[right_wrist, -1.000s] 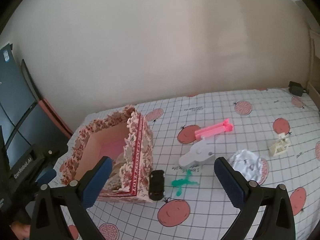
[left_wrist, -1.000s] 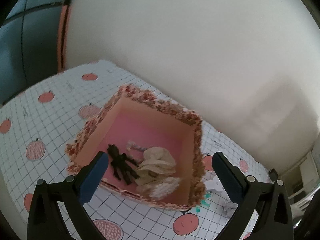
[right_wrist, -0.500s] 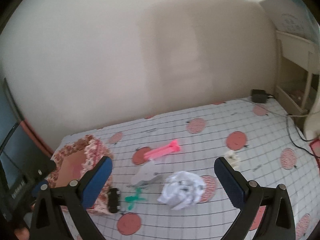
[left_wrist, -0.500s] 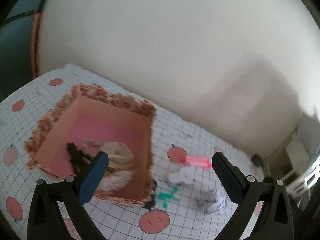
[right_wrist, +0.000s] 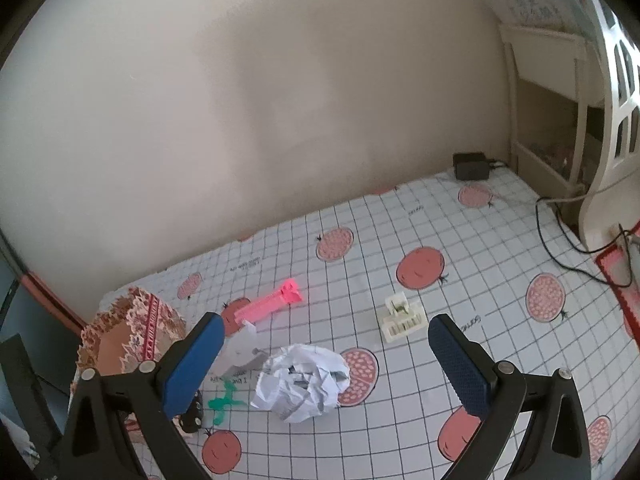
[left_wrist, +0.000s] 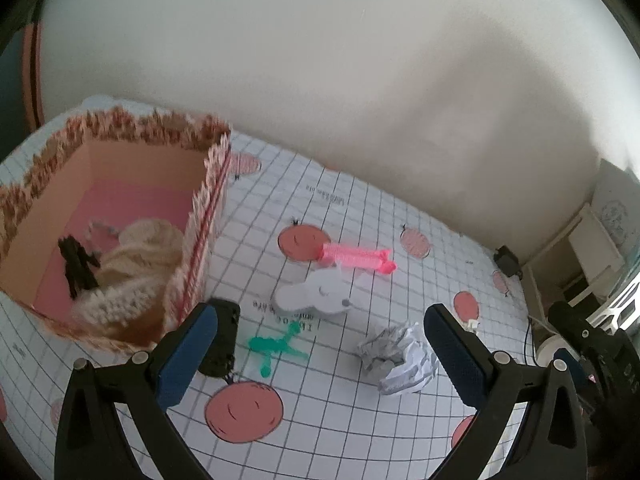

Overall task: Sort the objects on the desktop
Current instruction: 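Move the right gripper to the crumpled white paper while the left moves to the black car, then close the right gripper on the crumpled white paper and lift it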

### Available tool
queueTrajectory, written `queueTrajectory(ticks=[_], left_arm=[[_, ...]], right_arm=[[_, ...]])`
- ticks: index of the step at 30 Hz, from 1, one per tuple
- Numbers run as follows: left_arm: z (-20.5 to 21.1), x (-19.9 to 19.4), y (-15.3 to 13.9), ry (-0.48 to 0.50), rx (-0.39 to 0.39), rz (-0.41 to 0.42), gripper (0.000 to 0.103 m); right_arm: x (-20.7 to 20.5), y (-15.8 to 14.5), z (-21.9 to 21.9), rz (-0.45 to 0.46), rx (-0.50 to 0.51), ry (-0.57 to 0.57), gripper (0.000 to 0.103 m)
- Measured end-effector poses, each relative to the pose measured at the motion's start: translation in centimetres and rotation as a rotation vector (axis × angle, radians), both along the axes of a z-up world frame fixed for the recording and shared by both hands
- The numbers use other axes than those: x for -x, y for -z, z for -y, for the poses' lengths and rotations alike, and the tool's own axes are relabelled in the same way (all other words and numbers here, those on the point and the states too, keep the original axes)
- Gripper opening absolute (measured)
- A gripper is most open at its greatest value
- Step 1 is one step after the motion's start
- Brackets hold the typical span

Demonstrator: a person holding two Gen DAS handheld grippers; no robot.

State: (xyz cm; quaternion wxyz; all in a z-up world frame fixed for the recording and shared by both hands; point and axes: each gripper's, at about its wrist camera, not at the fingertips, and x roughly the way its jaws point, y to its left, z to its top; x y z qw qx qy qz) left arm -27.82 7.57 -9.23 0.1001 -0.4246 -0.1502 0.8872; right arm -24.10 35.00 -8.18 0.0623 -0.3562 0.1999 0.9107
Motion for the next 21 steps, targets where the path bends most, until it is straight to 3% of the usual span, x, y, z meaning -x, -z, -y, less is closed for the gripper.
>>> queueTrajectory(ticks=[6,14,21], left_arm=[[1.1,0.3,2.6,-0.083,-0.104,0.088,0.103],[0.9,0.2,4.7,-0.130,0.021,0.189,0.103],[1.6,0.2,5.6,-0.143,0.026,0.250,0.103]], right_arm=[[1.1,3.0,0.8,0.074,0.052,-0.039,0.103],[2.5,6.9,2.0,0.173,0.084,-0.071,0.103],[3.2,8.7,2.7,0.211,0.095,-0.091,0.103]])
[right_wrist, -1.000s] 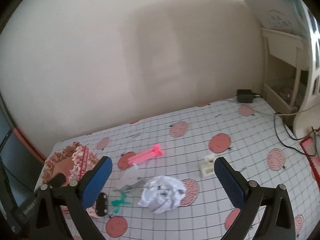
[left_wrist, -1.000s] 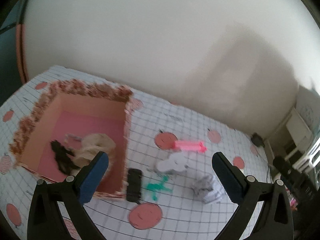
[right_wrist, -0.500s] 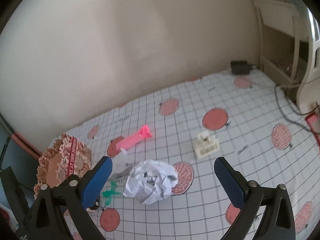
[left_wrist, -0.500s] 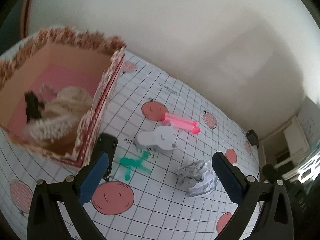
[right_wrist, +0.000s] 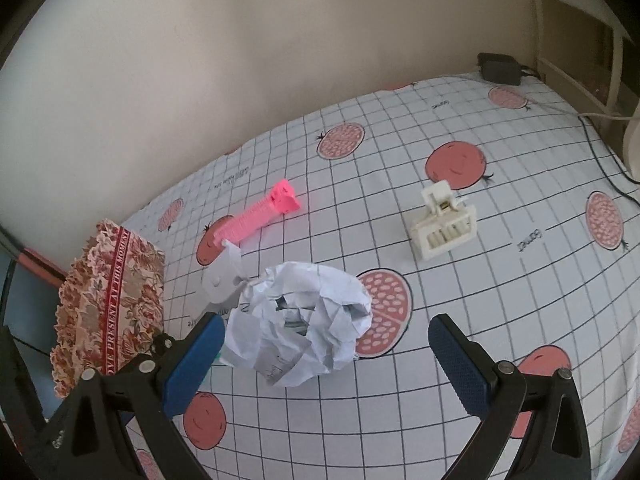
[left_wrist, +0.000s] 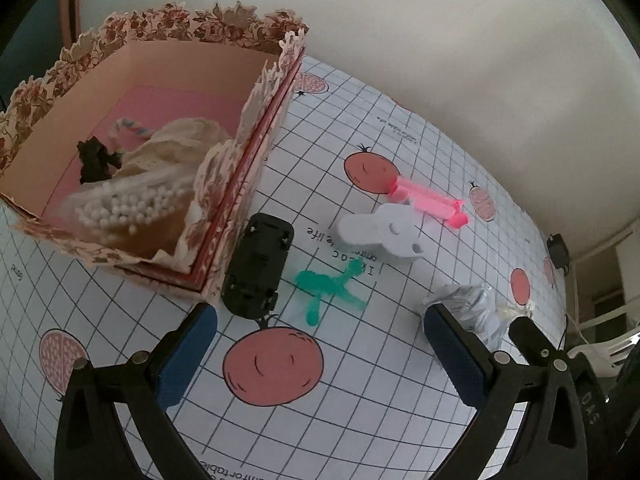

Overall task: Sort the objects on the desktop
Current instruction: 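Close the right gripper on the crumpled white paper and lift it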

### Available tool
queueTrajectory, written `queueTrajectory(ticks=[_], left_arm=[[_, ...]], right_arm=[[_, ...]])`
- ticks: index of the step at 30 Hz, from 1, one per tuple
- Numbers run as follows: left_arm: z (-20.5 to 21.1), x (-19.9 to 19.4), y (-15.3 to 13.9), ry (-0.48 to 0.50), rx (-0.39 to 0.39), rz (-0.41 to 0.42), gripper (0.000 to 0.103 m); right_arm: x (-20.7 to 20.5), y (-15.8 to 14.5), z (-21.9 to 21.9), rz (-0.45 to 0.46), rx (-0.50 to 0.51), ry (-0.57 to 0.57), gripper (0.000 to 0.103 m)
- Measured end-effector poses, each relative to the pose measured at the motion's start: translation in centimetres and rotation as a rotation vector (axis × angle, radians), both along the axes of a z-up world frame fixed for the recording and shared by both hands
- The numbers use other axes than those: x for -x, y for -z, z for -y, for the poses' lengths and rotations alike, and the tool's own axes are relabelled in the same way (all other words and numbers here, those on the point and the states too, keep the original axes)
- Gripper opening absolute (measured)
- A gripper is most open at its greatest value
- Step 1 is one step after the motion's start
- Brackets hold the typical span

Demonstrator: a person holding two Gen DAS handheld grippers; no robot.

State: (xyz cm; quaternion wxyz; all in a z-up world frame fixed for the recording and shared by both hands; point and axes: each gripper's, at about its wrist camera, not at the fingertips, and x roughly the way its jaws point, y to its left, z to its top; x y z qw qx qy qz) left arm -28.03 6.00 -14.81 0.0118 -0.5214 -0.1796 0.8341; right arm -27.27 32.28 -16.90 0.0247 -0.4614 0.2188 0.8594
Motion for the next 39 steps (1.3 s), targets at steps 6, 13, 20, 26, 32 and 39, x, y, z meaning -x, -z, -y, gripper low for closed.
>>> queueTrajectory(ticks=[6,13,20,26,32,39], left_arm=[[1.3,0.1,0.4,-0.037,-0.003,0.030,0.103],[2.2,0.2,1.0,-0.056,-0.012,0.059,0.103],[2.8,0.3,1.5,-0.066,-0.020,0.084,0.103],[3.2,0.4,1.7,-0.072,-0.024,0.100,0.103],[2.9,0.4,1.7,-0.061,-0.019,0.102,0.103],[2.8,0.5,1.9,-0.060,-0.026,0.114,0.103]], right_arm=[[0.8,1.5,1.0,0.027,0.000,-0.021,0.103],[1.8,2.8,1.4,0.051,-0.001,-0.028,0.103],[2.5,3.3,1.7,0.041,0.022,-0.031,0.103],[2.4,3.5,2.2,0.027,0.055,-0.050,0.097],[2.2,3.1,2.1,0.022,0.088,-0.070,0.084],[1.5,2.4,1.9,0.025,0.106,-0.077,0.080]])
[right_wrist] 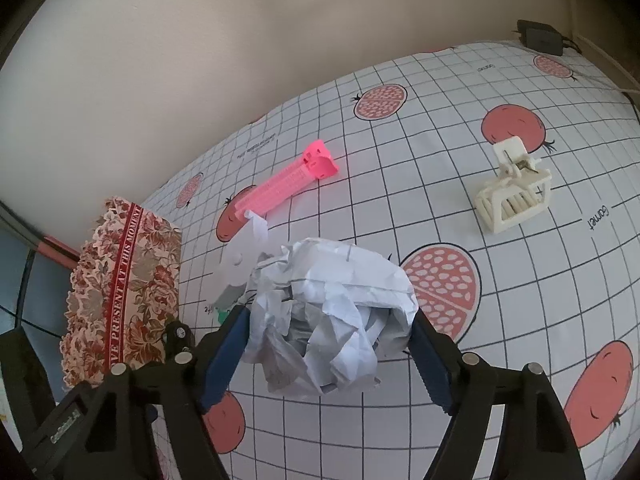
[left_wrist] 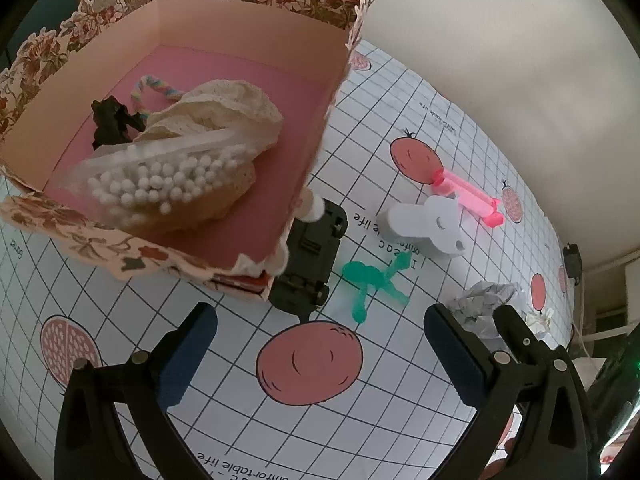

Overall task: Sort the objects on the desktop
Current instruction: 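Close the right gripper on the crumpled white paper and lift it, then lower the left gripper onto the black toy car and close it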

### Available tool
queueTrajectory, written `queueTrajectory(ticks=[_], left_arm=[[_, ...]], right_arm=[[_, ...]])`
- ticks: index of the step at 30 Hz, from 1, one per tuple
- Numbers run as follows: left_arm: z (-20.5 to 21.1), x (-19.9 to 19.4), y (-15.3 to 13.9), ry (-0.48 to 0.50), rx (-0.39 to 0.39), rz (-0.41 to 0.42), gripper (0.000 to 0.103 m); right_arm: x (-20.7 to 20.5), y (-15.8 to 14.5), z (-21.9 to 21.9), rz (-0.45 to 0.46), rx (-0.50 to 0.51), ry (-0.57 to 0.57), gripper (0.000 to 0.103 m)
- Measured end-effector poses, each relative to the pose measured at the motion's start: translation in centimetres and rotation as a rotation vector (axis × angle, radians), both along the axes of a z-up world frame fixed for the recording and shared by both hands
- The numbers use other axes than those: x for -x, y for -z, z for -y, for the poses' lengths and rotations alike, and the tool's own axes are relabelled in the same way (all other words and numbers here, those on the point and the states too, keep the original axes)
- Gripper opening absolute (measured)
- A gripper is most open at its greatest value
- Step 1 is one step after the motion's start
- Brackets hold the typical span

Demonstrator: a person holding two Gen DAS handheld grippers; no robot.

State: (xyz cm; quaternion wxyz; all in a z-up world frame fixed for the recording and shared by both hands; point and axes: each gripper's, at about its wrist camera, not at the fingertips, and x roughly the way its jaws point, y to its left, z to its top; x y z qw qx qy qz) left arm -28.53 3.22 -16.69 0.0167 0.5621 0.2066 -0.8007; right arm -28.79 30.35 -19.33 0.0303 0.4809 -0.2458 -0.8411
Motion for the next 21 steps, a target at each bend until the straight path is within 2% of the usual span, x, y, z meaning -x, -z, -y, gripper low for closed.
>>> queueTrajectory(ticks=[4,7,12,15,21], left_arm=[[0.0,0.1,0.2,-0.003,0.011,0.011,0.103],[-0.4,0.0,0.5,-0.001,0.044,0.013,0.103],[-1.0,0.0,0.2,0.037,0.010,-0.004,0.103],[-1.8,0.0,0.0,0.075,0.000,-0.017,0.103],[-1.7,0.4,-0.5,0.095,-0.051,-0.060,0.103]], right_arm=[[-1.1,-1.3,-0.1,-0.018,0.038,-0.001,0.080],[-2.0,-2.5,0.2,-0.003,-0.010,-0.005,0.080],[-3.7,-4.1,-0.1,0.032,-0.024,0.008,0.080],[-4.1,-4.8,0.0,0.043,-0.065,0.008,0.080],[-4.3,-5.1,-0.4,0.073,-0.042,0.020,0.080]])
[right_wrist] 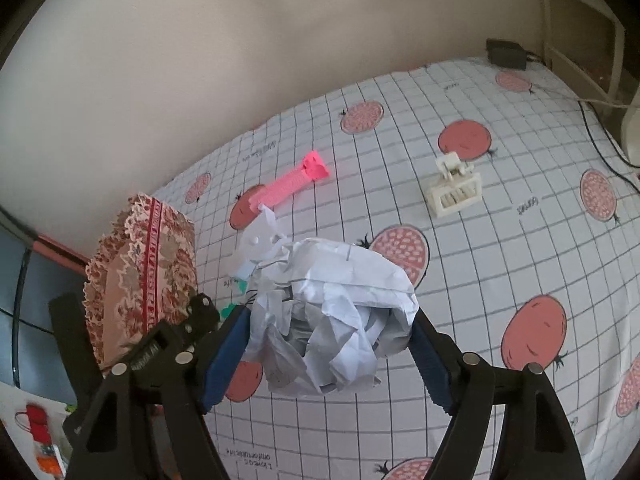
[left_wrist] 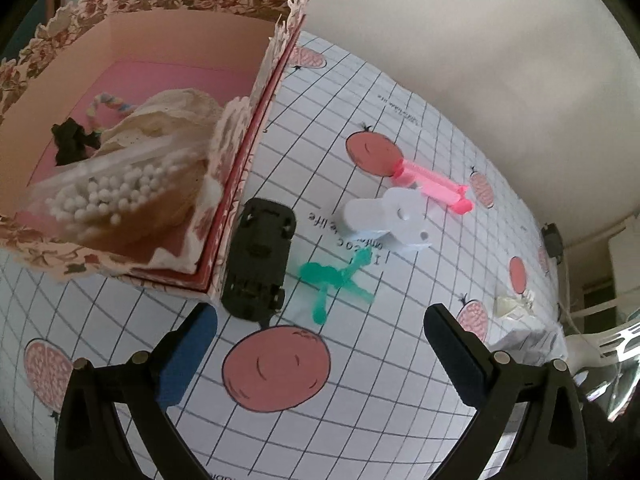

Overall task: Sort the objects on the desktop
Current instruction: 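Lower the left gripper onto the black toy car and close it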

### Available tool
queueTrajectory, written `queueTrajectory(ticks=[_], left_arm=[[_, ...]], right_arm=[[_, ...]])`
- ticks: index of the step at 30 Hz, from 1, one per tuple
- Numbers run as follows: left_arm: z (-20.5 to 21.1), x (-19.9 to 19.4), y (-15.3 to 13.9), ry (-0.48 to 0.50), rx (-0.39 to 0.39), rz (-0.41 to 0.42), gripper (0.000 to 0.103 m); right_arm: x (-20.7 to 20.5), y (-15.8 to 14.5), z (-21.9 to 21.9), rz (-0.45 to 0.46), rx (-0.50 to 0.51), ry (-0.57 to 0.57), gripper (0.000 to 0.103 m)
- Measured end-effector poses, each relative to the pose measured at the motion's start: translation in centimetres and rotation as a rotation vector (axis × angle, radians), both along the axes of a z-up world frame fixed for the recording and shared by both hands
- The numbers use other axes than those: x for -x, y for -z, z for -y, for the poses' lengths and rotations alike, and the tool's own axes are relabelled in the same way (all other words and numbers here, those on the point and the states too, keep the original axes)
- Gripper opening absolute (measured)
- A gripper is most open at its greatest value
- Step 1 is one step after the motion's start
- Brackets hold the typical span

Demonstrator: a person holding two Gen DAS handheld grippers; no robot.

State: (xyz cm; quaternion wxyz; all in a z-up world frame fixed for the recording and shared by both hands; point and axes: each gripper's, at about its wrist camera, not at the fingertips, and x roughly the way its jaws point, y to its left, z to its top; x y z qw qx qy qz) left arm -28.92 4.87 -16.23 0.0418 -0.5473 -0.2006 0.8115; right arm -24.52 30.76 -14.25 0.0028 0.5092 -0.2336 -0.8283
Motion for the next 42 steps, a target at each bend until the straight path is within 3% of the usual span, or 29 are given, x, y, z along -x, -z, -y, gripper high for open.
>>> queueTrajectory(ticks=[5,10,17,24,31,35,39,42], left_arm=[[-0.3,0.2,-0.2,0.004,-0.009,-0.011,0.103],[-1.6,-0.2,-1.0,0.085,-0.008,-0.004,0.103],[-2.3,-0.4,-3.2,0.130,0.058,-0.150,0.103],[-0.3,-0.3,-3.3,0.065,-0.032,-0.164,0.103],[0.8,0.3,-2.6,0.000,0.083,-0.158,0.103],[-0.1,0.5,-2.2,0.024,0.184,-0.156,0.103],[-0.8,0.5,-1.8,0.058,0.217,-0.150,0.101],[-0.9,0.5,-1.6,0.083,0.180,-0.125,0.090]], right_arm=[[-0.1,0.1,0.9,0.019,0.015,-0.036,0.080],[-0.2,-0.3,1.1,0.018,0.030,-0.046,0.080],[-0.5,-0.1,0.0,0.042,0.037,-0.017,0.081],[-0.4,0.0,0.0,0.049,0.037,-0.019,0.081],[-0.3,0.5,1.1,0.059,0.037,-0.039,0.081],[-0.1,1.1,1.6,0.079,0.031,-0.047,0.081],[0.0,1.5,1.8,0.090,0.026,-0.046,0.081],[0.1,1.4,1.9,0.087,0.023,-0.052,0.081]])
